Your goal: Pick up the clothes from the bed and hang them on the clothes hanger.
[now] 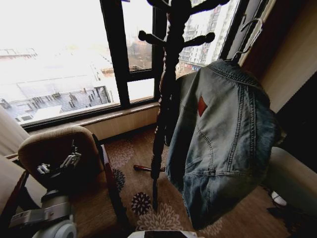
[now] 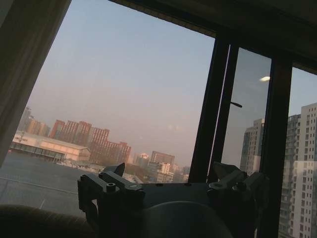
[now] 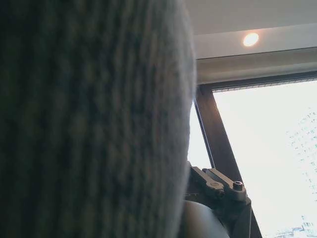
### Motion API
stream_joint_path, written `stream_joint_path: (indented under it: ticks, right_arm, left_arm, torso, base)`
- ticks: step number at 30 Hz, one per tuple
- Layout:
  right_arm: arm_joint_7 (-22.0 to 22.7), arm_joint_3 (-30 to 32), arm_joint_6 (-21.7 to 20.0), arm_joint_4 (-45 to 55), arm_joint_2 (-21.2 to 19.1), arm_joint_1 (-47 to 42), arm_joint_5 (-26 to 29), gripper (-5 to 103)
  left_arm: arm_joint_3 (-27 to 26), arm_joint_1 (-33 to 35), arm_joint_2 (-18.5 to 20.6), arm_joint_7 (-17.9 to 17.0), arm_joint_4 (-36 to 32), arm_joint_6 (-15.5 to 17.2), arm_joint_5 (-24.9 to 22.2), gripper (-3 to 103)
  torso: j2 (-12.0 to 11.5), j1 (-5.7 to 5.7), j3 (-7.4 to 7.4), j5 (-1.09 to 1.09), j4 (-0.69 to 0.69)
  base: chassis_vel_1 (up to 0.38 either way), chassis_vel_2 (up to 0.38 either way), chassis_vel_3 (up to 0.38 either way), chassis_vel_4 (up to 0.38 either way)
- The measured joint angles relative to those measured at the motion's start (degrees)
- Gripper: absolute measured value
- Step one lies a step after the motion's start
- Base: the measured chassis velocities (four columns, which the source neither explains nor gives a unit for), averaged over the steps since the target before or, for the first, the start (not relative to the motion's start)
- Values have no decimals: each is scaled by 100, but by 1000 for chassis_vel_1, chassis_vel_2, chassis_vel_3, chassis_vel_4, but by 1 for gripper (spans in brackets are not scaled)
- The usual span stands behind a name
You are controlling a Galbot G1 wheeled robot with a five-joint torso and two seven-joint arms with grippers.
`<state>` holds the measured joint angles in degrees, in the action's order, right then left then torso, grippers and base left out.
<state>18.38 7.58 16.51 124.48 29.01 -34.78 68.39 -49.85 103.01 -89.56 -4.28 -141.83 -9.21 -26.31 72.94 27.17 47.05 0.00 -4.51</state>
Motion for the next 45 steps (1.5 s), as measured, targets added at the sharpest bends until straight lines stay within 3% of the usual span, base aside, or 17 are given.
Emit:
stream_joint_path:
  ticks: [12, 16, 23, 32, 39, 45]
  right_arm:
    - [495, 336, -47, 526, -154, -205, 461, 21]
    - [946, 368, -82, 512, -23, -259, 453, 21]
    - [1331, 449, -80, 504, 87, -312, 704, 21]
    - [1507, 366, 23, 162, 177, 30, 1402, 21]
    - [1526, 258, -2, 2, 219, 128, 1347, 21]
    - [1656, 221, -258, 80, 128, 65, 1142, 21]
  left_arm:
    - [53, -42, -14, 8, 36, -1, 22, 100]
    - [22, -5, 2, 10, 18, -8, 10, 100]
    - [25, 11, -13, 15, 18, -16, 18, 100]
    - [23, 43, -27, 27, 3, -27, 44, 100]
    - [4, 48, -36, 32, -1, -37, 44, 100]
    - [16, 20, -58, 36, 24, -39, 51, 100]
  torso:
    - [1, 0, 0, 0, 0]
    - [1, 0, 0, 0, 1]
    - [0, 0, 0, 0, 0]
    - [0, 0, 0, 0, 0]
    - [0, 0, 0, 0, 0]
    - [0, 0, 0, 0, 0]
  base:
    - [0, 0, 0, 0]
    - [0, 0, 0, 0]
    - [0, 0, 0, 0]
    - [0, 0, 0, 0]
    - [0, 0, 0, 0]
    - [0, 0, 0, 0]
